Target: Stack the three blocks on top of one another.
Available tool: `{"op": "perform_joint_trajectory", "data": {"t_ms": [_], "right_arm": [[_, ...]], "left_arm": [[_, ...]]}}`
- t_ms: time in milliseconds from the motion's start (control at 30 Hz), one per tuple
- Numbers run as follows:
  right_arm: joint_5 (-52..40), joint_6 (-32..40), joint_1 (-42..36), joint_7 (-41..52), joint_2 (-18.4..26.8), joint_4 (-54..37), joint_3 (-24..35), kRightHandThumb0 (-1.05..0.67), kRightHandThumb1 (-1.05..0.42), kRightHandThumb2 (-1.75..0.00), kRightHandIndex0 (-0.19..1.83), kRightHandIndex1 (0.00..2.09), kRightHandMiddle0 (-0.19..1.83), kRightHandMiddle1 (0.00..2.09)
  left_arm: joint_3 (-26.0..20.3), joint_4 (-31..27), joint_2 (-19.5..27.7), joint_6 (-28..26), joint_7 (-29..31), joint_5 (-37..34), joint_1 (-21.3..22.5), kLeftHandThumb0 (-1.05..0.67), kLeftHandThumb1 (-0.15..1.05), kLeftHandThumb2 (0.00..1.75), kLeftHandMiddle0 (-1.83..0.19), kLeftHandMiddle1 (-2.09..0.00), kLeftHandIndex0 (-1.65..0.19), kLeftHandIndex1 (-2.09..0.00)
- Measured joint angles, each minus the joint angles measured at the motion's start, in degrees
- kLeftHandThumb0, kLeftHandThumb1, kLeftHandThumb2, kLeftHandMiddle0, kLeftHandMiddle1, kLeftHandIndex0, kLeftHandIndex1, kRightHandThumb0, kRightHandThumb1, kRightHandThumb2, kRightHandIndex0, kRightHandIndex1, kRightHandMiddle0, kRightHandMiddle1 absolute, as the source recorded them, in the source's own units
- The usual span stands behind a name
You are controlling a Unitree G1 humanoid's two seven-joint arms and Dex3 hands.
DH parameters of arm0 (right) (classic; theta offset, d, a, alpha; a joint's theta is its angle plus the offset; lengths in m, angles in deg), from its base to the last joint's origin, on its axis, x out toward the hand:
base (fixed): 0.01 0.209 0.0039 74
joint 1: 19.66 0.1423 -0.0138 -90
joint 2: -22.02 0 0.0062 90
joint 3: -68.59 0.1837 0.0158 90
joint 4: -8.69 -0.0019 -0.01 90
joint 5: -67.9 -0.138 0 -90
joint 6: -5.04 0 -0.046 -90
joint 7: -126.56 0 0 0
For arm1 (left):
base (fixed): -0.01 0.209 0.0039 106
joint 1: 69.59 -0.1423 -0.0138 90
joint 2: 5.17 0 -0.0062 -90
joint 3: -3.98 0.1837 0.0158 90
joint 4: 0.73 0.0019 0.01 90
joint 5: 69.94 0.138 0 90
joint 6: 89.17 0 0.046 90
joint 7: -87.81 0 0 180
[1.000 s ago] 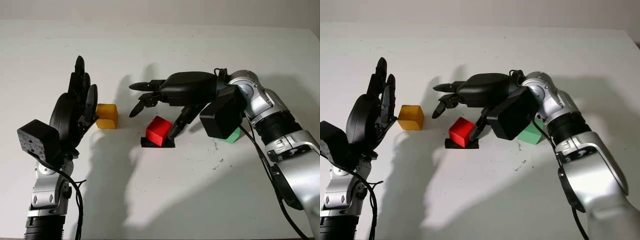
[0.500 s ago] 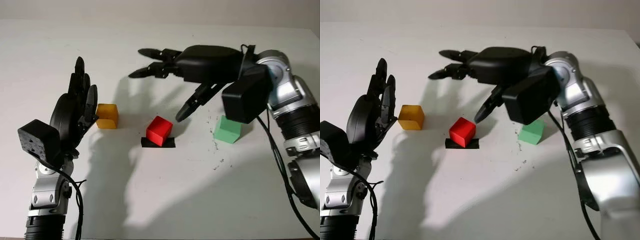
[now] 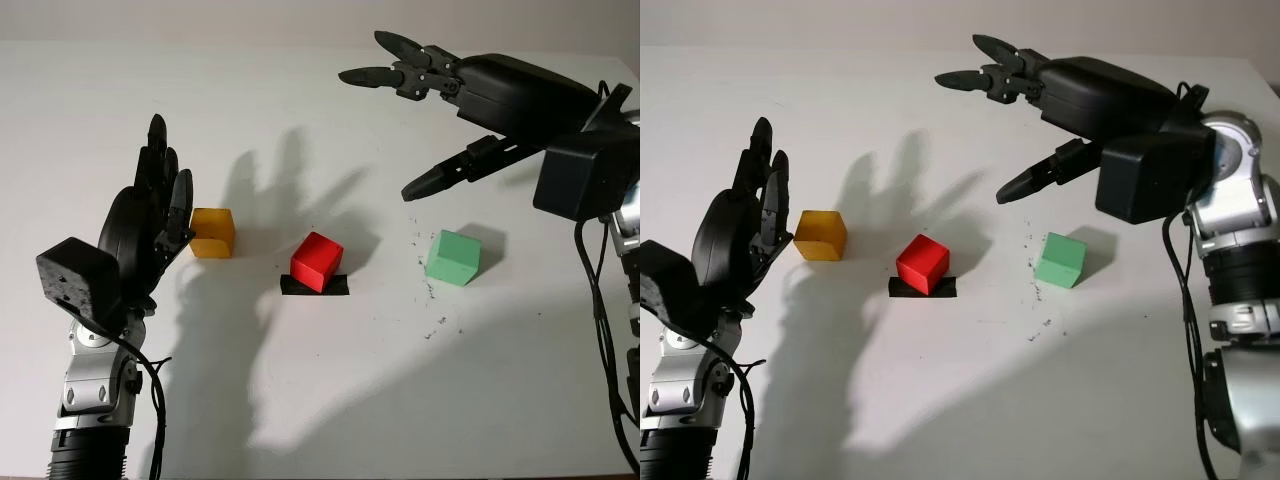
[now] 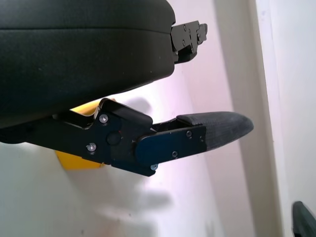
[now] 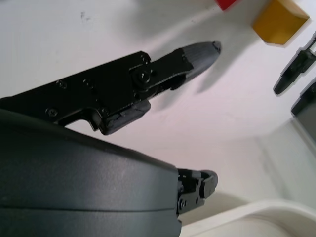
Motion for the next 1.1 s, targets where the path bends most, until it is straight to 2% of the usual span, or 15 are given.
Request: {"op": "perform_joint_trajectory", "data": {"t_ms": [133,200,300,433,567,900,1100], "right_arm": [[-1.85,7.21,-6.04,-4.28,-3.55,-4.47,1.25,-0.83,-1.05,-0.52,-0.19,0.0,-0.19,0.0],[-2.18,10.15,-8.07,-6.51,-5.45,-6.44,1.62,-0.84,-1.05,-0.58,-0.19,0.0,-0.19,0.0],[-4.19,16.28,-10.14,-11.13,-8.98,-10.03,3.32,-0.81,-1.05,-0.69,-0.19,0.0,-0.19,0.0],[-8.59,26.81,-12.83,-17.96,-14.86,-14.73,7.06,-0.82,-1.05,-0.71,-0.19,0.0,-0.19,0.0],[-10.97,28.18,-15.31,-21.84,-18.55,-15.52,9.41,-0.78,-1.05,-0.75,-0.19,0.0,-0.19,0.0],[-13.54,32.01,-17.37,-24.56,-20.28,-18.96,11.38,-0.76,-1.05,-0.75,-0.19,0.0,-0.19,0.0],[-13.78,32.27,-17.31,-24.96,-20.66,-19.06,11.52,-0.75,-1.05,-0.74,-0.19,0.0,-0.19,0.0]], "left_arm": [[-0.44,-0.27,4.39,1.52,-2.19,6.31,1.03,-0.73,1.05,0.42,-0.11,-0.1,0.0,-0.1],[-0.46,-0.45,6.12,2.07,-2.73,8.78,1.06,-0.71,1.05,0.4,-0.15,-0.09,-0.03,-0.1],[-0.52,-0.59,8.28,2.14,-1.99,9.99,1.07,-0.71,1.05,0.27,-0.13,-0.06,-0.19,-0.14],[-0.55,-0.67,12.91,1.53,0.07,12.44,1.07,-0.71,1.05,0.2,-0.12,-0.05,-0.27,-0.14],[0.21,-0.78,16.45,0.42,1.7,16.06,1.07,-0.66,1.05,0.17,-0.11,-0.05,-0.31,-0.12],[4.17,-2.7,21.3,-3.19,7.7,22.29,1.34,-0.65,1.05,0.1,-0.15,-0.06,-0.4,-0.12],[9.0,-3.46,25.2,-4.56,11.07,29.99,3.63,-0.77,1.04,0.08,-0.13,-0.05,-0.4,-0.1]]}}
